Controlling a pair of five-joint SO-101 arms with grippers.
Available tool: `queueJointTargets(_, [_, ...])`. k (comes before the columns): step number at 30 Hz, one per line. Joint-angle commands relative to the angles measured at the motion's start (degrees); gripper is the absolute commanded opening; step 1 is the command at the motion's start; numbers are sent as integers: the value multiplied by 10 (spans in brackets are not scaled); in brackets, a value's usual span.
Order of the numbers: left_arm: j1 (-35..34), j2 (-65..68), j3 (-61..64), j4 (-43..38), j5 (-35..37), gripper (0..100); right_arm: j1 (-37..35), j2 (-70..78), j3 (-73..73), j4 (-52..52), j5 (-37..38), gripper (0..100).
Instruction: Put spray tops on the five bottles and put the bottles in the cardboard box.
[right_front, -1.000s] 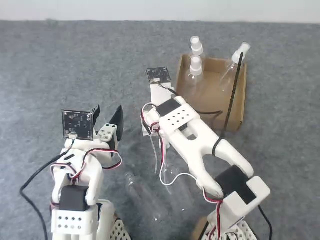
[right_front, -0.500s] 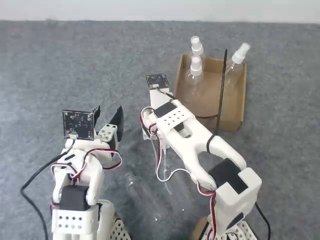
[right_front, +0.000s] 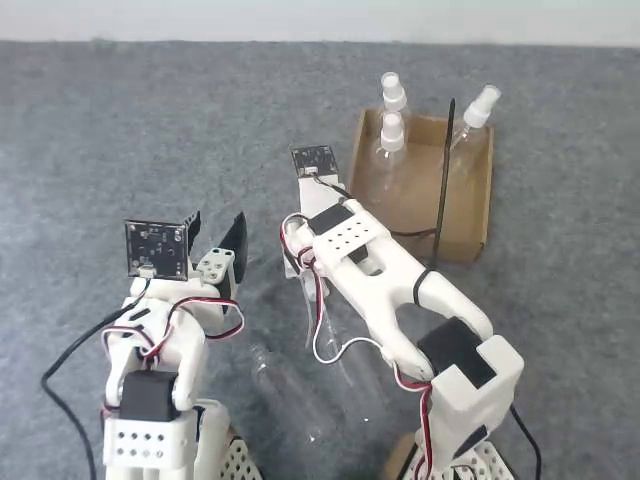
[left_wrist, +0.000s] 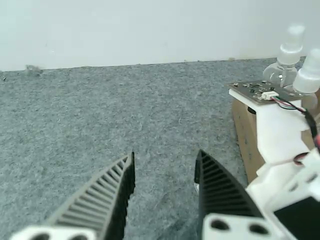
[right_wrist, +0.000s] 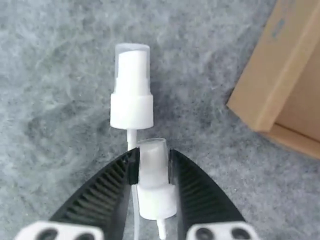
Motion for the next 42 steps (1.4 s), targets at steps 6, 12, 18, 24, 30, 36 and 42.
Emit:
queueJointTargets(6, [-3, 3, -5, -15, -5, 178, 9, -58, -6, -5, -3, 49])
queueJointTargets(12, [-3, 3, -5, -15, -5, 178, 9, -111, -5, 26, 0, 53])
queueJointTargets(18, [-3, 3, -5, -15, -5, 178, 8, -195, -6, 113, 109, 134])
queueJointTargets(24, [-3, 3, -5, -15, -5, 178, -6, -245, -3, 293, 189, 242])
queueJointTargets(30, [-3, 3, -5, -15, -5, 178, -80, -251, 35, 340, 189, 266])
queueJointTargets(36, [-3, 3, -5, -15, -5, 178, -133, -252, 114, 292, 185, 266])
queueJointTargets(42, [-3, 3, -5, -15, -5, 178, -133, -247, 158, 230, 95, 265])
